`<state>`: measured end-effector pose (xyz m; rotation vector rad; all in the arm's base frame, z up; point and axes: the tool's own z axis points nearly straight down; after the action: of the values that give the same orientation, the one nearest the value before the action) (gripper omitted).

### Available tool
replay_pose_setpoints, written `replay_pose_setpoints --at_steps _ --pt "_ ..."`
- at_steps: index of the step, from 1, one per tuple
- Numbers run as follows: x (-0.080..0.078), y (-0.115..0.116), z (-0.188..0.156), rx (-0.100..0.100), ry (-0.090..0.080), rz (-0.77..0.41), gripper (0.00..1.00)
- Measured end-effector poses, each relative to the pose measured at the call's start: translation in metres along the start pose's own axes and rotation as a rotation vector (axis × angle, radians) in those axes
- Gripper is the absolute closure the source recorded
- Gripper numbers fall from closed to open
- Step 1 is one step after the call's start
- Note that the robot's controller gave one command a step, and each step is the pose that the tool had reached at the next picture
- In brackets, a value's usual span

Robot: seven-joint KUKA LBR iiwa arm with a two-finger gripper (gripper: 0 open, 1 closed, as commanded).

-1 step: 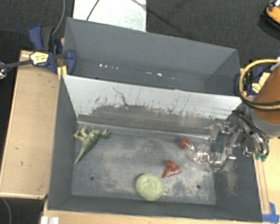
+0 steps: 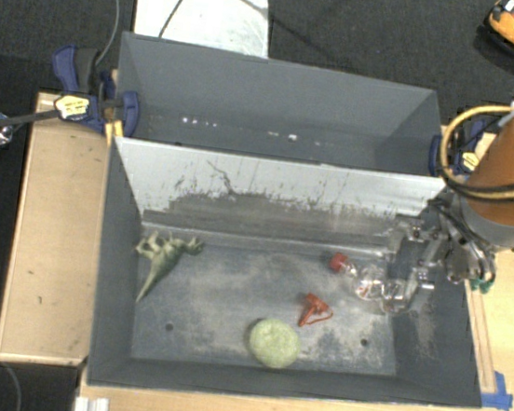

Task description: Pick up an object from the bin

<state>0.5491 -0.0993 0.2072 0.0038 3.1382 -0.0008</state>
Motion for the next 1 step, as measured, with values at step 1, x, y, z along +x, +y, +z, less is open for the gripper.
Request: replay_pose_setpoints --at_steps 1 --pt "-0.0036 -0.0055 0.0314 0.0 -0.007 0.044 0.0"
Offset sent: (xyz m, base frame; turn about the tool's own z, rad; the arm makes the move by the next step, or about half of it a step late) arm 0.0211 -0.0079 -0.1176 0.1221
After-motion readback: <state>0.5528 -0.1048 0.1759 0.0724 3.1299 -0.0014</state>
